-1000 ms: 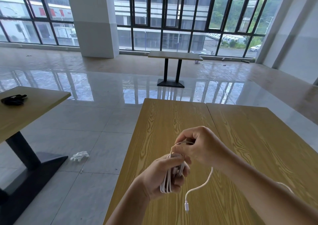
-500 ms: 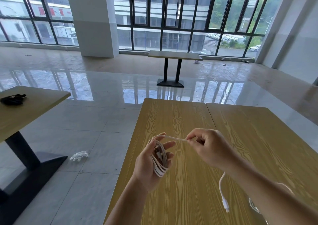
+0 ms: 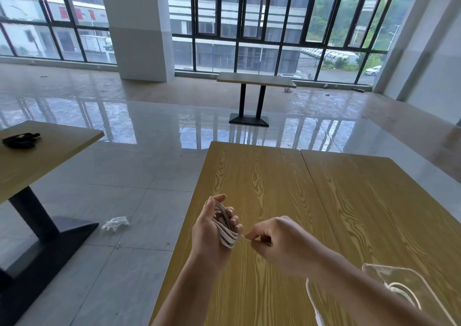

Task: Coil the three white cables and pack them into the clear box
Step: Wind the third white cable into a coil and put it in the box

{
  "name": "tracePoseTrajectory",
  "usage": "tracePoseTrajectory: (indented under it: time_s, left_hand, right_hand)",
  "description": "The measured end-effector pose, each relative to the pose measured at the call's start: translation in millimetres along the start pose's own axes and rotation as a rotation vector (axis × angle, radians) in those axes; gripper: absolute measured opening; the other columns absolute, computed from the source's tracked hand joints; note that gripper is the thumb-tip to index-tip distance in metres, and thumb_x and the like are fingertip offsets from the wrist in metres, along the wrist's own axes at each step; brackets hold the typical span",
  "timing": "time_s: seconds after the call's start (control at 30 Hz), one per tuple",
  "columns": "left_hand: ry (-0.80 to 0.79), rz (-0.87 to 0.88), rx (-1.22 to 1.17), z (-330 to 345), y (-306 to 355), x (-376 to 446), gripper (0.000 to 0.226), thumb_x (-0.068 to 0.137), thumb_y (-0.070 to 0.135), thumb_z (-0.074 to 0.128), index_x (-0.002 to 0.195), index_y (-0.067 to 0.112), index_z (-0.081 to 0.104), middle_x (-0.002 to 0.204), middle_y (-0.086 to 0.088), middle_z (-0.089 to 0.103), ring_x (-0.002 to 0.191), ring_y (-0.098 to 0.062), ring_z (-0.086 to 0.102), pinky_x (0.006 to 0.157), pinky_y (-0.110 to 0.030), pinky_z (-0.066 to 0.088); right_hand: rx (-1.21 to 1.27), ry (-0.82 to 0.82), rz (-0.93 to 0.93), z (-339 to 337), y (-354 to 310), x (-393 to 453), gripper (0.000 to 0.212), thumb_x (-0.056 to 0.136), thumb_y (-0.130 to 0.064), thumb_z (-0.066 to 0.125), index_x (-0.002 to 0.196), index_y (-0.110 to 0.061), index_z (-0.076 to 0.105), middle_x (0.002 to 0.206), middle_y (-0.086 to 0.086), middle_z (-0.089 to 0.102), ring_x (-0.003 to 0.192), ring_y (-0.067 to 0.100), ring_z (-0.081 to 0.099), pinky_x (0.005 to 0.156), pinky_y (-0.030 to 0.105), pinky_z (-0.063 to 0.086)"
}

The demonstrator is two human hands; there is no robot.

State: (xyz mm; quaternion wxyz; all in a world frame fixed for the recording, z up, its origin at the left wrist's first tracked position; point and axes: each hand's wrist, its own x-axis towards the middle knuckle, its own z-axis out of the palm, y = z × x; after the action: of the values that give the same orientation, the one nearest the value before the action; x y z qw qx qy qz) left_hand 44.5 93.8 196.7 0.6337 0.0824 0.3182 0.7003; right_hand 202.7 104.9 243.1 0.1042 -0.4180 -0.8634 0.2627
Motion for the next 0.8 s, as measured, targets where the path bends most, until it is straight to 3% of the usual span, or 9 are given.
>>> tracePoseTrajectory:
  time_s: [0.2, 0.37, 0.43, 0.53, 0.63, 0.8]
  left_hand:
    - [0.171, 0.068, 0.208, -20.6, 10.6, 15.5, 0.029, 0.103, 0.036, 0.042, 0.103, 0.012, 0.059, 0.072, -0.005, 0.05, 0.053, -0.013, 0.046, 0.045, -0.026, 0.039]
    - [-0.004, -0.051, 0.461, -17.3, 6.9, 6.7, 0.037, 0.102, 0.04, 0.043, 0.113, 0.008, 0.059, 0.07, -0.007, 0.051, 0.053, -0.015, 0.047, 0.047, -0.028, 0.04]
    - [-0.11, -0.122, 0.519, -10.7, 4.9, -0.9, 0.044, 0.102, 0.045, 0.041, 0.111, 0.007, 0.061, 0.068, -0.007, 0.052, 0.053, -0.014, 0.047, 0.046, -0.027, 0.041]
    - [-0.194, -0.236, 0.521, -1.7, 1.3, -12.0, 0.054, 0.099, 0.057, 0.039, 0.089, 0.01, 0.064, 0.061, -0.003, 0.048, 0.052, -0.012, 0.044, 0.044, -0.024, 0.039]
    - [-0.255, -0.308, 0.495, 3.1, -2.0, -18.8, 0.063, 0.092, 0.068, 0.039, 0.077, 0.012, 0.063, 0.062, -0.003, 0.051, 0.052, -0.012, 0.044, 0.043, -0.022, 0.037]
    - [-0.405, -0.39, 0.437, 5.2, -1.1, -26.0, 0.076, 0.085, 0.079, 0.031, 0.087, 0.01, 0.065, 0.074, -0.008, 0.058, 0.053, -0.012, 0.049, 0.043, -0.021, 0.038]
  right_hand:
    - [-0.065, -0.17, -0.066, -11.6, -16.9, -12.8, 0.02, 0.097, -0.021, 0.055, 0.098, -0.02, 0.075, 0.064, -0.014, 0.058, 0.056, 0.0, 0.055, 0.056, 0.018, 0.046]
    - [-0.093, -0.084, -0.191, -30.3, -32.3, -10.9, 0.017, 0.097, -0.026, 0.057, 0.089, -0.022, 0.072, 0.068, -0.003, 0.066, 0.059, 0.015, 0.061, 0.058, 0.036, 0.054]
    - [-0.084, -0.022, -0.218, -36.3, -34.7, -5.8, 0.014, 0.096, -0.027, 0.06, 0.089, -0.025, 0.072, 0.066, -0.009, 0.064, 0.059, 0.01, 0.062, 0.056, 0.027, 0.052]
    - [-0.09, 0.044, -0.231, -41.8, -36.5, 1.2, 0.011, 0.094, -0.025, 0.063, 0.091, -0.026, 0.073, 0.072, -0.017, 0.067, 0.072, -0.002, 0.064, 0.065, 0.012, 0.047]
    - [-0.078, 0.093, -0.22, -41.6, -31.4, 7.2, 0.007, 0.093, -0.028, 0.066, 0.093, -0.028, 0.073, 0.078, -0.02, 0.068, 0.078, -0.006, 0.064, 0.069, 0.011, 0.047]
    - [-0.068, 0.148, -0.185, -38.7, -17.0, 14.7, 0.003, 0.088, -0.033, 0.073, 0.089, -0.034, 0.07, 0.082, -0.022, 0.064, 0.082, -0.007, 0.061, 0.07, 0.011, 0.042]
